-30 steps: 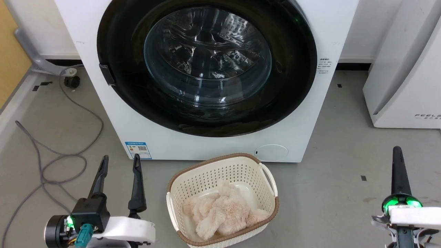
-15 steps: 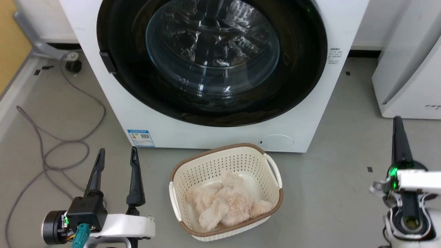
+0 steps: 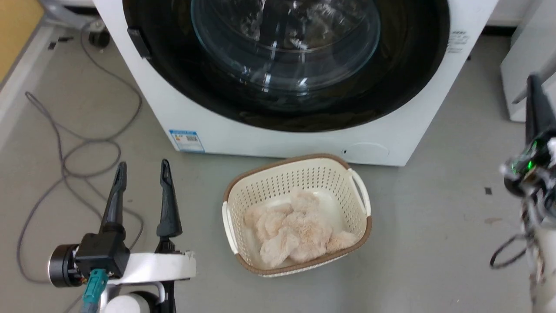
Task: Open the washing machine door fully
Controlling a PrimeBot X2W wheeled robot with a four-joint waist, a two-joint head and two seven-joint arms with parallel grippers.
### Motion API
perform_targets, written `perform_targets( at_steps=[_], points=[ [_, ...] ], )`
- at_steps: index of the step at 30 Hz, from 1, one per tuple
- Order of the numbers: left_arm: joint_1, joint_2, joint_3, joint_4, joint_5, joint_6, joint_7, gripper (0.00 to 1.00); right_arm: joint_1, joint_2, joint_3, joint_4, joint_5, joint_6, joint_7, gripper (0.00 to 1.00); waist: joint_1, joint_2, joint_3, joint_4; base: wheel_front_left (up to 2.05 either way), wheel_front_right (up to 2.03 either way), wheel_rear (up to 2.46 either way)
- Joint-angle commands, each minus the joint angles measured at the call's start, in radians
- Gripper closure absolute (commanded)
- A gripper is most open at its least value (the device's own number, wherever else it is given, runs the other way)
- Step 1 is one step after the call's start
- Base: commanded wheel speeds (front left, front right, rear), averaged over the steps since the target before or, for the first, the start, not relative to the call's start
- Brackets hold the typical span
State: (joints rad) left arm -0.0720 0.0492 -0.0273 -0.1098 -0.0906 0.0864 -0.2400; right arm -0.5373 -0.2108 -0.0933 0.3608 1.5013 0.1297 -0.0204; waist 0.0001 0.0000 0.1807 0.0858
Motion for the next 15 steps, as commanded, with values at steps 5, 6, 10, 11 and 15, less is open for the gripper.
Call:
perform_targets(
  at_steps=[5, 6, 10, 11, 15],
  points=[
    [-0.052, 0.001, -0.009, -0.017, -0.01, 0.014, -0.019, 0.0, -0.186, -0.047, -0.033, 0.118, 0.155, 0.001, 0.092, 1.0, -0.0001, 0.0, 0.076, 0.027, 0.0, 0.0, 0.0],
    [-0.058, 0.001, -0.011, -0.019, -0.012, 0.016, -0.021, 0.0, -0.213, -0.057, -0.032, 0.136, 0.165, 0.001, 0.104, 1.0, -0.0001, 0.0, 0.086, 0.031, 0.0, 0.0, 0.0],
    [-0.074, 0.001, -0.02, -0.021, -0.017, 0.022, -0.022, 0.0, -0.29, -0.086, -0.002, 0.196, 0.143, 0.001, 0.151, 1.0, -0.0001, 0.0, 0.118, 0.042, 0.0, 0.0, 0.0],
    [-0.076, 0.001, -0.023, -0.022, -0.018, 0.024, -0.022, 0.0, -0.307, -0.093, 0.009, 0.209, 0.132, 0.001, 0.161, 1.0, -0.0001, 0.0, 0.125, 0.044, 0.0, 0.0, 0.0],
    [-0.085, 0.001, -0.028, -0.022, -0.023, 0.027, -0.022, 0.0, -0.35, -0.107, 0.037, 0.242, 0.105, 0.001, 0.187, 1.0, -0.0001, 0.0, 0.143, 0.053, 0.0, 0.0, 0.0]
  ],
)
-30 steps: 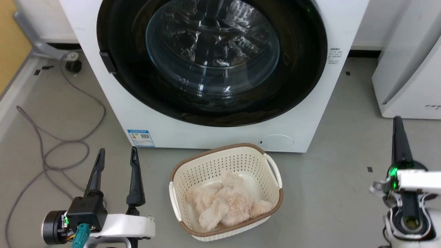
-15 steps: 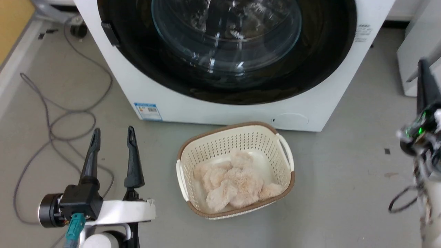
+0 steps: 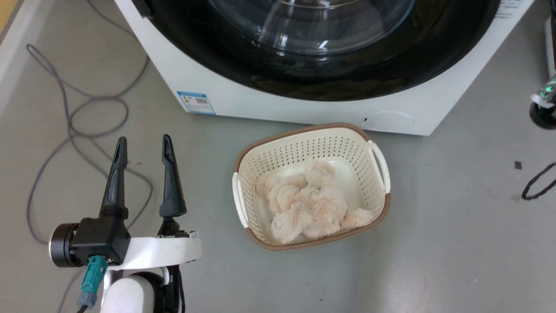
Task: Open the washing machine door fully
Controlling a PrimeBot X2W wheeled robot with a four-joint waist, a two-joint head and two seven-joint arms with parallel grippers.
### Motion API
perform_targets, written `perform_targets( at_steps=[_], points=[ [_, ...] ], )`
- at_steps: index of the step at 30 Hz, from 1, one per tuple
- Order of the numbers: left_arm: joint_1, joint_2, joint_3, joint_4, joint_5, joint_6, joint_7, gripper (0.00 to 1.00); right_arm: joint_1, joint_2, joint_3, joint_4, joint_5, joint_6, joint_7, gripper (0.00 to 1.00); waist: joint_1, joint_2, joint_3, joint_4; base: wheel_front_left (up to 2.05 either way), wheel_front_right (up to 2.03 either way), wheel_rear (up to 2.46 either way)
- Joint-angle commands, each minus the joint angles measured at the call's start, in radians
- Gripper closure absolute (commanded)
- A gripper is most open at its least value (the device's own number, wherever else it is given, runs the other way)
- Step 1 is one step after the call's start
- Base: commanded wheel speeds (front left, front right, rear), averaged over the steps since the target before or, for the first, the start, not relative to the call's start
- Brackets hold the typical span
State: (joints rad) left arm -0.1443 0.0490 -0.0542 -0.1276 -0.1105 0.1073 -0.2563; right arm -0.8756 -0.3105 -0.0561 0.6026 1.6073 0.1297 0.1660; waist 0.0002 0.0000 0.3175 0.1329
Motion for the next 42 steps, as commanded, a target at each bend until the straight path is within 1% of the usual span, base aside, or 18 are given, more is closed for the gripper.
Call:
perform_targets(
  at_steps=[1, 8, 16, 24, 32, 42],
  points=[
    [-0.015, 0.001, -0.003, -0.004, -0.004, 0.007, -0.006, 0.0, -0.024, -0.013, 0.008, 0.01, -0.011, 0.001, 0.005, 1.0, -0.0002, 0.0, 0.011, 0.008, 0.0, 0.0, 0.0],
    [-0.027, 0.001, -0.014, -0.004, -0.012, 0.011, -0.006, 0.0, -0.119, -0.044, 0.028, 0.113, -0.041, 0.001, 0.025, 1.0, -0.0002, 0.0, 0.039, 0.028, 0.0, 0.0, 0.0],
    [-0.043, 0.001, -0.021, -0.006, -0.017, 0.014, -0.006, 0.0, -0.223, -0.073, 0.082, 0.205, -0.082, 0.001, 0.093, 1.0, -0.0002, 0.0, 0.078, 0.047, 0.0, 0.0, 0.0],
    [-0.06, 0.001, -0.031, -0.007, -0.024, 0.018, -0.006, 0.0, -0.303, -0.098, 0.11, 0.28, -0.124, 0.001, 0.095, 1.0, -0.0002, 0.0, 0.114, 0.062, 0.0, 0.0, 0.0],
    [-0.069, 0.001, -0.032, -0.006, -0.025, 0.023, -0.006, 0.0, -0.313, -0.1, 0.154, 0.28, -0.134, 0.001, 0.182, 1.0, -0.0002, 0.0, 0.131, 0.066, 0.0, 0.0, 0.0],
    [-0.06, 0.001, -0.019, 0.005, -0.014, 0.018, -0.006, 0.0, -0.231, -0.1, 0.208, 0.232, -0.138, 0.001, 0.275, 1.0, -0.0002, 0.0, 0.084, 0.043, 0.0, 0.0, 0.0]
  ],
)
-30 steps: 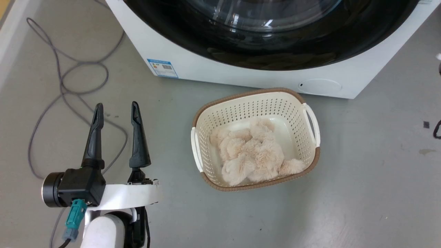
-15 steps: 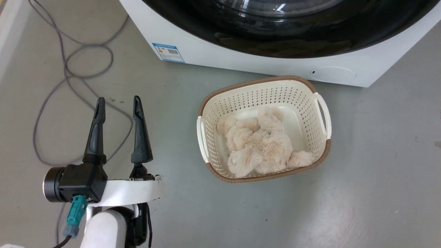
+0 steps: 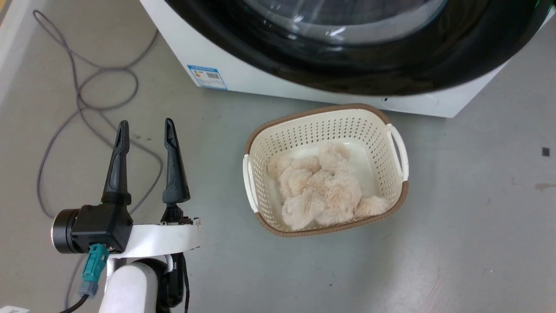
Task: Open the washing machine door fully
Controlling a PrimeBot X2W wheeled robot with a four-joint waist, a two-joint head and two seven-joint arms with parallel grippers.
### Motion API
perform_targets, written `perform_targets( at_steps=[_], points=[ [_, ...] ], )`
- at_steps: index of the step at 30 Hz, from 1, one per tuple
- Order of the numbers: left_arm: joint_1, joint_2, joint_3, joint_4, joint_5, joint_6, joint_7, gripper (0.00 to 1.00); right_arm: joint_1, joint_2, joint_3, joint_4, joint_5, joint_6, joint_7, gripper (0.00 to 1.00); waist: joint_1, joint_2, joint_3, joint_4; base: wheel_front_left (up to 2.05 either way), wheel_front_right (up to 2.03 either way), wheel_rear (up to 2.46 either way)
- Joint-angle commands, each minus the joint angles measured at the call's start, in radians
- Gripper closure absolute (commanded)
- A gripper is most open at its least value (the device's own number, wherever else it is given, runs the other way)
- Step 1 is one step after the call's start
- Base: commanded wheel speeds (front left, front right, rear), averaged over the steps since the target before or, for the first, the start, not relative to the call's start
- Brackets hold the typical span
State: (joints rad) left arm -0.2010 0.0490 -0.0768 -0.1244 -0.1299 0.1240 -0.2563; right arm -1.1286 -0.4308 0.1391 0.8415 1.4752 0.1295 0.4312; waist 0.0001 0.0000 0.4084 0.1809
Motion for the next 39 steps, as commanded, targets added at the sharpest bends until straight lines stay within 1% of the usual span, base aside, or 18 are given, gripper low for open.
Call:
perform_targets(
  at_steps=[1, 6, 13, 22, 32, 39],
  points=[
    [-0.001, 0.001, 0.004, 0.001, 0.009, 0.0, -0.006, 0.0, 0.031, 0.019, 0.017, -0.012, -0.006, 0.001, 0.015, 1.0, -0.0001, 0.0, -0.014, -0.008, 0.0, 0.0, 0.0],
    [0.014, 0.001, 0.012, 0.006, 0.018, -0.004, -0.006, 0.0, 0.079, 0.023, 0.035, -0.053, 0.007, 0.001, 0.057, 1.0, -0.0001, 0.0, -0.049, -0.025, 0.0, 0.0, 0.0],
    [0.053, 0.001, 0.026, 0.015, 0.025, -0.009, -0.006, 0.0, 0.193, 0.044, 0.071, -0.157, 0.03, 0.001, 0.114, 1.0, -0.0001, 0.0, -0.109, -0.052, 0.0, 0.0, 0.0],
    [0.088, 0.001, 0.04, 0.022, 0.034, -0.019, -0.006, 0.0, 0.327, 0.065, 0.094, -0.266, 0.062, 0.001, 0.146, 1.0, -0.0001, 0.0, -0.17, -0.074, 0.0, 0.0, 0.0],
    [0.132, 0.001, 0.043, 0.041, 0.038, -0.025, -0.006, 0.0, 0.479, 0.104, 0.13, -0.37, 0.089, 0.001, 0.172, 1.0, -0.0001, 0.0, -0.239, -0.073, 0.0, 0.0, 0.0],
    [0.186, 0.001, 0.063, 0.063, 0.047, -0.039, -0.006, 0.0, 0.618, 0.143, 0.154, -0.458, 0.112, 0.001, 0.182, 1.0, -0.0001, 0.0, -0.303, -0.068, 0.0, 0.0, 0.0]
  ],
)
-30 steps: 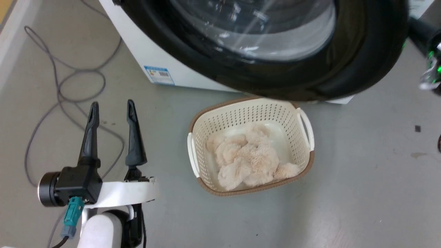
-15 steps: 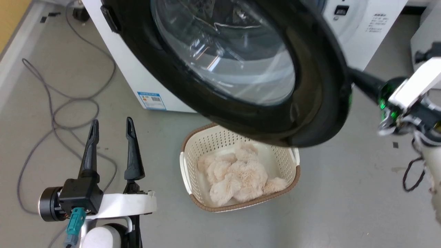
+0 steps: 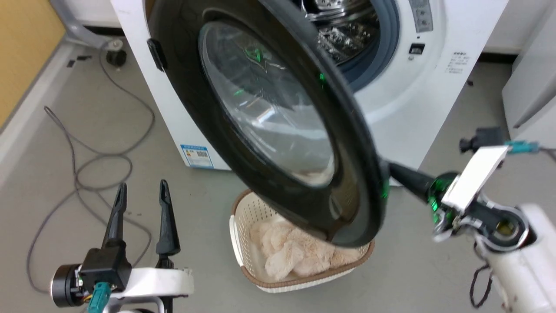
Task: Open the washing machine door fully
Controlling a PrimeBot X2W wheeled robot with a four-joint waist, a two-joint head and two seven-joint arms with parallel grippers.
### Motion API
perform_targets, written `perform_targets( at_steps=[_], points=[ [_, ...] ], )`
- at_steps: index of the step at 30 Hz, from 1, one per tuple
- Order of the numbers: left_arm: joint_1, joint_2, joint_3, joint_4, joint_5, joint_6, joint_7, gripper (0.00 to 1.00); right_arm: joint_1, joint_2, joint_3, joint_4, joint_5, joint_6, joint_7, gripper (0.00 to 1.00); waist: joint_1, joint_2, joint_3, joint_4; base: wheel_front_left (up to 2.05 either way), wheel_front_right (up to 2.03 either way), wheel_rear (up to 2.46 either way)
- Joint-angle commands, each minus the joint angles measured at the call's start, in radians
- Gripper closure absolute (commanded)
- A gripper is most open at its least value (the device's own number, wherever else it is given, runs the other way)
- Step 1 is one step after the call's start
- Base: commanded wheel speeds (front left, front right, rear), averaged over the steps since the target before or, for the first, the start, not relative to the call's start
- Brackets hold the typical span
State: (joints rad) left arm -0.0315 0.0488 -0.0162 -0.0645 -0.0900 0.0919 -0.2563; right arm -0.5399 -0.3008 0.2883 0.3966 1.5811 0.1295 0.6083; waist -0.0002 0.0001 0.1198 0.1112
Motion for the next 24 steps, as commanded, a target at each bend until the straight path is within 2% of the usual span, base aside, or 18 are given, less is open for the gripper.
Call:
perform_targets(
  at_steps=[1, 11, 24],
  points=[
    [0.022, 0.001, 0.004, 0.006, 0.008, -0.008, -0.006, 0.0, 0.045, 0.018, 0.009, -0.025, 0.009, 0.001, 0.005, 1.0, 0.0002, -0.0001, -0.022, 0.002, 0.0, 0.0, 0.0],
    [0.064, 0.001, 0.01, 0.03, 0.015, -0.015, -0.006, 0.0, 0.177, 0.077, 0.046, -0.126, 0.021, 0.001, 0.007, 1.0, 0.0002, -0.0001, -0.078, 0.007, 0.0, 0.0, 0.0],
    [0.092, 0.001, 0.016, 0.049, 0.017, -0.016, -0.006, 0.0, 0.301, 0.146, 0.128, -0.241, -0.029, 0.001, -0.023, 1.0, 0.0002, -0.0001, -0.109, 0.023, 0.0, 0.0, 0.0]
  ],
)
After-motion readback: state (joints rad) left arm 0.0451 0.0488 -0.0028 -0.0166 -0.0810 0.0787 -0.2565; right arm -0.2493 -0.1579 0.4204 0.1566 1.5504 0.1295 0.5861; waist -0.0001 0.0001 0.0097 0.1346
